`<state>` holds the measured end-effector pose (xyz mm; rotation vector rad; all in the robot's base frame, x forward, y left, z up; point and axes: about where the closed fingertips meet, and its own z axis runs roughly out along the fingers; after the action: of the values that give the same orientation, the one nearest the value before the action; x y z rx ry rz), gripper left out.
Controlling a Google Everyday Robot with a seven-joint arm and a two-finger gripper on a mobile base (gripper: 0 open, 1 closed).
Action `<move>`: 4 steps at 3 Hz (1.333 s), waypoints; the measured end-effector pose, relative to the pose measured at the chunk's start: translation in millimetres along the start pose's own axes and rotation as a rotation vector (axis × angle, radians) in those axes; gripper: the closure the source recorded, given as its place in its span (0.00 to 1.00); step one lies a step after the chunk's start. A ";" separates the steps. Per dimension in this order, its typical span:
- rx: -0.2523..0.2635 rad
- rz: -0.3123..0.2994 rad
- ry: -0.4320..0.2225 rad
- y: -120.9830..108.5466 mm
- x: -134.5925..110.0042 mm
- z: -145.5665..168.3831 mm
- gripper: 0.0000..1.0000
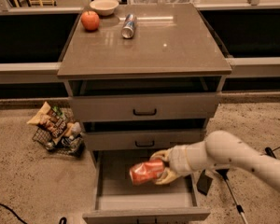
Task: Pick coke can from bottom drawer and place on counter
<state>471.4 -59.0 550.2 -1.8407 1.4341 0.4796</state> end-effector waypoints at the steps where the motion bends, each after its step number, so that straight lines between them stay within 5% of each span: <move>1: 0.046 -0.043 0.003 -30.9 -28.5 -56.8 1.00; 3: 0.088 -0.079 0.002 -51.4 -39.2 -74.1 1.00; 4: 0.175 -0.145 0.015 -92.4 -75.4 -127.9 1.00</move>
Offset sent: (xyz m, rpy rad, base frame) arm 0.0101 -0.0166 0.0555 0.0061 -0.0538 -0.0050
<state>516.7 -94.5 715.4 -1.7941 1.2979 0.2603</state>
